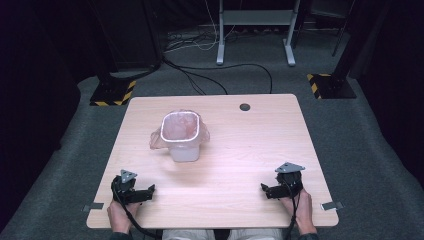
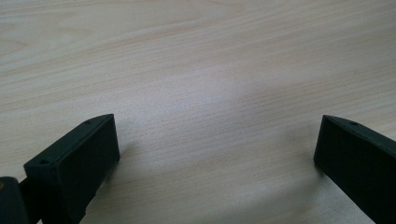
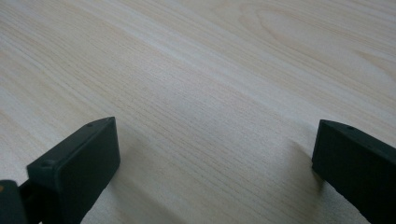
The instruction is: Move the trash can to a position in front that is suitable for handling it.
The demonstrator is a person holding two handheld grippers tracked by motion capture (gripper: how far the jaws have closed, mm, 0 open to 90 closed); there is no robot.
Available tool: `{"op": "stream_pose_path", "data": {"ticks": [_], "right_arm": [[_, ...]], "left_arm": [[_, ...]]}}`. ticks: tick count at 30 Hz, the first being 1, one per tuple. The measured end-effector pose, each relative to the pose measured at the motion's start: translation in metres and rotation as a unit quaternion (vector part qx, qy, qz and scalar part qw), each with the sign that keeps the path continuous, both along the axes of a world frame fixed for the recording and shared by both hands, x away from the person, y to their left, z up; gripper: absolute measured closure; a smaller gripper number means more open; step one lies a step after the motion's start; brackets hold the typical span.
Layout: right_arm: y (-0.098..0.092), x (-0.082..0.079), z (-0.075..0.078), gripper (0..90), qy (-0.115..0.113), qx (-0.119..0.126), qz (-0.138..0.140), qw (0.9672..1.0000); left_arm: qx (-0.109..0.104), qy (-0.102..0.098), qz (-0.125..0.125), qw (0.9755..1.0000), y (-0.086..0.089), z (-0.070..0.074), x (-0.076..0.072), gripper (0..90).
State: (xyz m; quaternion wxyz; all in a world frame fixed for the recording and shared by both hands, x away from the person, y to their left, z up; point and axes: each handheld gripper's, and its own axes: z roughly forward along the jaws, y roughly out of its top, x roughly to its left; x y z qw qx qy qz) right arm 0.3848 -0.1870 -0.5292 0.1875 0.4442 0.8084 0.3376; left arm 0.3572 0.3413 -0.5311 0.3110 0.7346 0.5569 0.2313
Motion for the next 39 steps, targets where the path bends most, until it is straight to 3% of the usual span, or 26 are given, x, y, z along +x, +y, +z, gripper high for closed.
{"op": "stream_pose_path", "data": {"ticks": [15, 16, 27, 34, 39], "right_arm": [[0.0, 0.004, 0.0, 0.0, 0.0, 0.0, 0.01, 0.9999], [0.0, 0.004, 0.0, 0.0, 0.0, 0.001, 0.011, 0.9999], [0.0, 0.004, 0.0, 0.0, 0.0, 0.001, 0.011, 0.9999], [0.0, 0.004, 0.0, 0.0, 0.0, 0.001, 0.013, 0.9999], [0.0, 0.005, 0.0, 0.0, 0.001, 0.001, 0.01, 0.9999]], "left_arm": [[0.009, -0.006, -0.035, 0.9993, -0.006, 0.005, -0.004, 0.0], [0.01, -0.015, -0.038, 0.9991, -0.007, 0.008, -0.005, 0.0], [0.006, -0.017, -0.052, 0.9985, -0.015, 0.028, -0.007, 0.0], [0.001, -0.031, -0.074, 0.9968, -0.027, 0.042, -0.003, 0.0], [0.002, -0.03, -0.088, 0.9957, -0.034, 0.05, -0.002, 0.0]]}}
